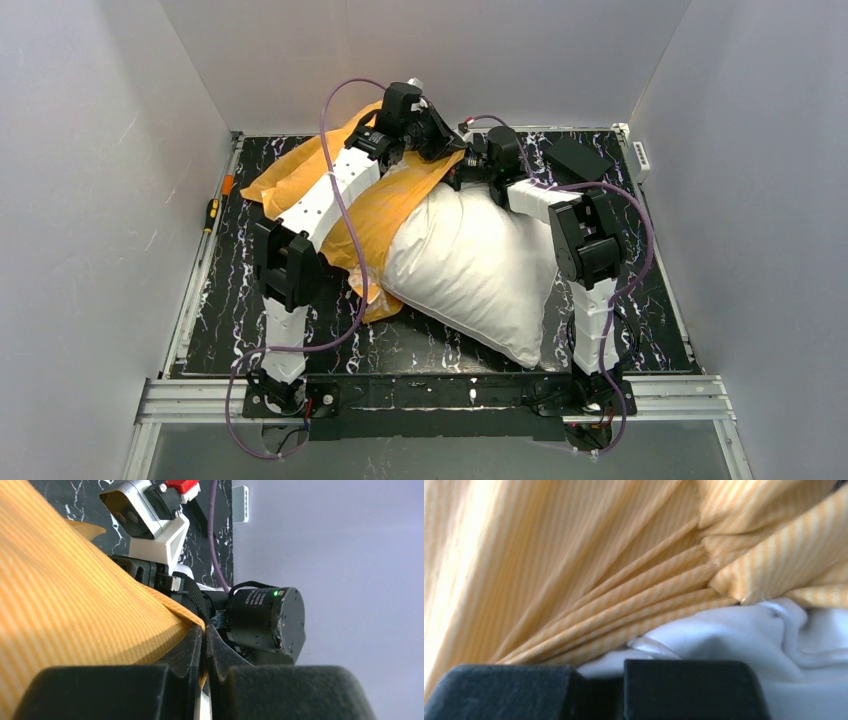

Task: Put the pillow into the pillowcase
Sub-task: Stuff the pillow into the pillowcase.

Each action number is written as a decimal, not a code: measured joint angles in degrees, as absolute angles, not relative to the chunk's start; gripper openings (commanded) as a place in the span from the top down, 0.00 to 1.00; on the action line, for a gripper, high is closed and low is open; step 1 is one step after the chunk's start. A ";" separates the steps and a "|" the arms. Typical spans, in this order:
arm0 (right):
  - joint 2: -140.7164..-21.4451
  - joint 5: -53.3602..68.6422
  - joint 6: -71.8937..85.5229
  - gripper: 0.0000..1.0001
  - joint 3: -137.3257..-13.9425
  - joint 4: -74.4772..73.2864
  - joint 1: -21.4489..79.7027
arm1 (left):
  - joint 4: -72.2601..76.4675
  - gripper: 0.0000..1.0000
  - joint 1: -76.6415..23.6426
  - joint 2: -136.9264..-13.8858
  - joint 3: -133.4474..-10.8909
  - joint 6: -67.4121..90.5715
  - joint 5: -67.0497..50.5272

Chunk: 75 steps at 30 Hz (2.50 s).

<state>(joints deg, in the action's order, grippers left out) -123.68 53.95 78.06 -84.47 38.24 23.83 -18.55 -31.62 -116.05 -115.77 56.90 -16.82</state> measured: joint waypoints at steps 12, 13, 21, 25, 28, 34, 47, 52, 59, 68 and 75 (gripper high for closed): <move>-124.16 53.39 66.04 0.84 -92.97 13.26 22.68 | -24.71 1.00 -35.68 -116.97 -119.81 51.20 -10.44; -123.96 53.34 65.54 0.79 -92.95 12.38 22.55 | -25.04 1.00 -35.77 -116.92 -119.74 50.37 -10.24; -115.92 50.76 56.58 0.38 -91.02 -2.28 21.21 | -20.97 1.00 -34.20 -103.90 -104.38 49.93 -12.82; -110.43 49.58 52.64 0.26 -91.02 -7.31 21.12 | -16.62 1.00 -29.82 -96.38 -96.95 53.95 -16.93; -107.50 48.12 49.17 0.20 -91.35 -11.18 20.93 | -15.81 1.00 -28.40 -95.37 -96.31 55.48 -19.29; -105.47 41.93 39.42 0.15 -94.00 -24.23 18.57 | -15.11 0.64 -28.45 -95.39 -95.48 57.98 -22.39; -100.97 25.74 20.51 0.09 -97.84 -44.62 15.59 | -37.54 0.03 -28.73 -94.24 -109.67 40.91 -18.22; -99.48 25.67 19.05 0.10 -95.42 -46.06 15.44 | -47.86 0.12 -28.71 -93.08 -108.97 32.40 -11.81; -99.02 24.25 17.17 0.11 -98.91 -49.98 15.73 | -53.54 0.12 -28.71 -95.37 -110.04 26.13 -7.03; -96.66 21.43 14.85 0.29 -105.19 -52.71 24.25 | -54.06 0.19 -30.24 -107.48 -118.28 22.39 -7.01; -98.04 25.08 15.97 0.38 -99.33 -50.59 28.18 | -54.35 0.67 -32.12 -111.33 -120.16 20.93 -3.31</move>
